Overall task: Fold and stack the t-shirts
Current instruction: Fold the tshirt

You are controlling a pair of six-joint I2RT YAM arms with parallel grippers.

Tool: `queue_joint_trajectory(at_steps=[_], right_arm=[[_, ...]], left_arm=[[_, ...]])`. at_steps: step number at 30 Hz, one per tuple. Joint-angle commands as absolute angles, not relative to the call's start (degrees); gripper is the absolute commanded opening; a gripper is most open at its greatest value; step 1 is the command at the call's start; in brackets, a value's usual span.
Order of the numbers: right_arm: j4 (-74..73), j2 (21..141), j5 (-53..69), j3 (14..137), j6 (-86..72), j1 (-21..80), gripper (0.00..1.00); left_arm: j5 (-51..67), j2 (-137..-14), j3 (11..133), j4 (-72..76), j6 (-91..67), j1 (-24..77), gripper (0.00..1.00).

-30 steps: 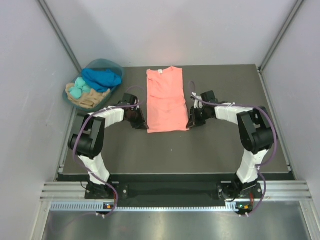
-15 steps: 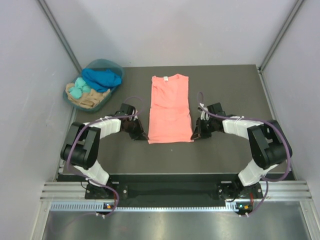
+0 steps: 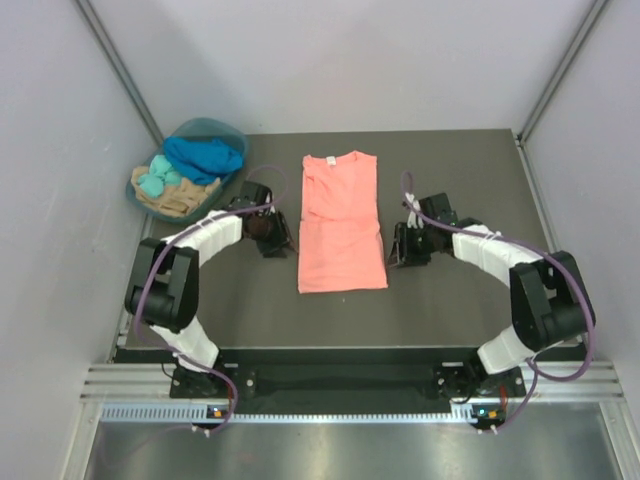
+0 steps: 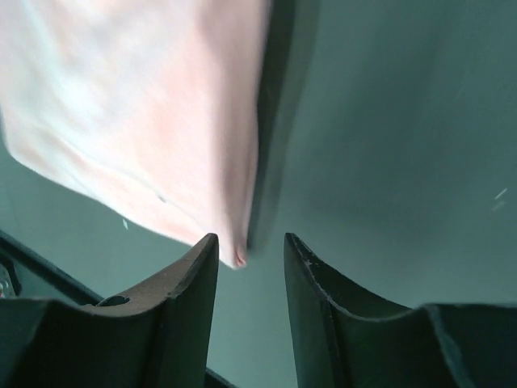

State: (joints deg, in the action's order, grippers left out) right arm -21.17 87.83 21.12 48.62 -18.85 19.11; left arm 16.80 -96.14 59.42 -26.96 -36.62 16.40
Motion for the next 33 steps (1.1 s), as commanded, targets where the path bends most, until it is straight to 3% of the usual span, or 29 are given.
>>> queue_joint_trajectory(at_steps=[1,5,10,21,23,24,27,33], right_arm=[[-21.89,89.37,18.20,58.87,-12.07,17.84,0.38],[-18.82,94.12,20.64,64.85,-6.16,17.49,0.38],[-16.17,101.05,25.92,70.48,-2.74,17.05,0.45],[-15.73,109.94,31.38,77.60,4.48,17.14,0.48],[-16.52,110.91,31.46,79.18,4.92,17.14,0.48],[-17.39,111.79,31.38,80.41,5.44,17.14,0.48],[-18.80,112.59,30.24,81.91,6.76,17.14,0.48],[-21.35,114.69,29.97,83.41,9.66,17.05,0.48]], left_arm=[[12.66,-101.66,66.61,-24.26,-31.30,15.82,0.44],[16.15,-108.27,71.18,-17.68,-29.71,14.68,0.40],[18.81,-110.13,71.37,-10.38,-27.52,14.59,0.41],[19.78,-113.72,76.20,-11.07,-23.73,14.59,0.39],[20.12,-114.26,77.17,-11.42,-23.64,14.59,0.35],[20.13,-114.43,77.43,-11.43,-23.56,14.59,0.28],[20.92,-114.78,78.31,-11.34,-23.73,14.59,0.19],[21.80,-115.57,79.72,-11.43,-23.55,14.59,0.07]])
